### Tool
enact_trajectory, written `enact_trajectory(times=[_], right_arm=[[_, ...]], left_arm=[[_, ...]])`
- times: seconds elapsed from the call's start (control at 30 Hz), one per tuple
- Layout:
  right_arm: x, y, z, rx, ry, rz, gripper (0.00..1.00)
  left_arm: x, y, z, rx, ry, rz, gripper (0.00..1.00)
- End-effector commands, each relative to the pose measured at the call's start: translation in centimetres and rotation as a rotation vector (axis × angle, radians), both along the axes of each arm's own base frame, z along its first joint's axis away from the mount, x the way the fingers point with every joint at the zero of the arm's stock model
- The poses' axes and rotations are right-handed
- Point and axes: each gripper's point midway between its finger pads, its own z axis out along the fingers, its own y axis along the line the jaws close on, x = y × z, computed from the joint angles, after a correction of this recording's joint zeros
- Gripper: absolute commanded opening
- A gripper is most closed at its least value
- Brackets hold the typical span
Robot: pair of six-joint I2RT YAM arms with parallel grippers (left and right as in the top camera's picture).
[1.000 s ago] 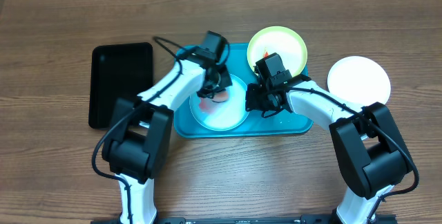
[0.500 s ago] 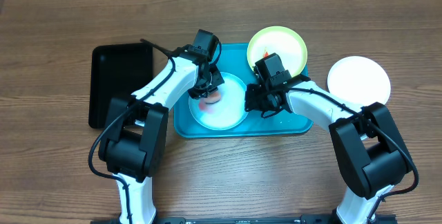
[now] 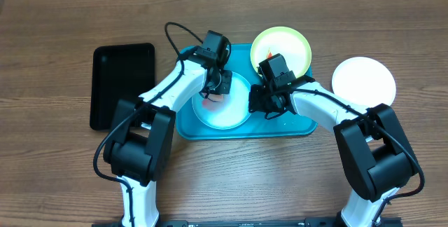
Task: Clean dirty plates on tray and stack at the side
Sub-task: 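Continue scrubbing light-blue plate with left gripper sponge in circles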
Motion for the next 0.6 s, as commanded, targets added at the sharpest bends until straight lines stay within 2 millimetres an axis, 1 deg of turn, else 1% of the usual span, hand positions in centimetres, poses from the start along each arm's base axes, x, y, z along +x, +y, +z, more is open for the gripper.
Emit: enact_trajectory(times=[0.0, 0.03, 0.17, 0.23, 0.3, 0.37, 0.43, 0.53, 0.57], right_arm=[[-0.4, -0.6, -1.0, -0.03, 0.018, 0.006, 0.04], [-0.4, -0.6, -1.0, -0.029, 0.018, 0.006, 0.04], [-0.4, -0.6, -1.0, -0.03, 0.018, 0.006, 0.04], [-0.4, -0.6, -1.0, -0.029, 0.019, 0.006, 0.04], [-0.4, -0.6, -1.0, -0.03, 0.019, 0.006, 0.04], [-0.4, -0.6, -1.0, -0.03, 0.019, 0.006, 0.04], [-0.4, -0.6, -1.0, -0.03, 0.019, 0.006, 0.04], [-0.4, -0.6, -1.0, -0.03, 0.019, 0.006, 0.04], [-0.4, -0.6, -1.0, -0.03, 0.02, 0.006, 0.04]], left_arm=[[-2.0, -1.3, -2.1, 0.049, 0.031, -0.19, 0.04], [-2.2, -1.7, -2.2, 0.049, 0.031, -0.208, 0.04], [-3.6, -4.2, -2.0, -0.012, 0.046, -0.334, 0.04], [-4.0, -4.8, -1.9, -0.027, 0.05, -0.342, 0.05], [-3.8, -4.7, -1.9, -0.034, 0.054, -0.292, 0.04], [-3.0, -3.8, -2.0, -0.024, 0.053, -0.189, 0.04], [-2.1, -2.2, -2.1, 0.004, 0.05, -0.063, 0.04], [-0.9, 1.3, -2.2, 0.082, 0.035, 0.148, 0.04], [-0.6, 2.8, -2.2, 0.12, 0.031, 0.227, 0.04]])
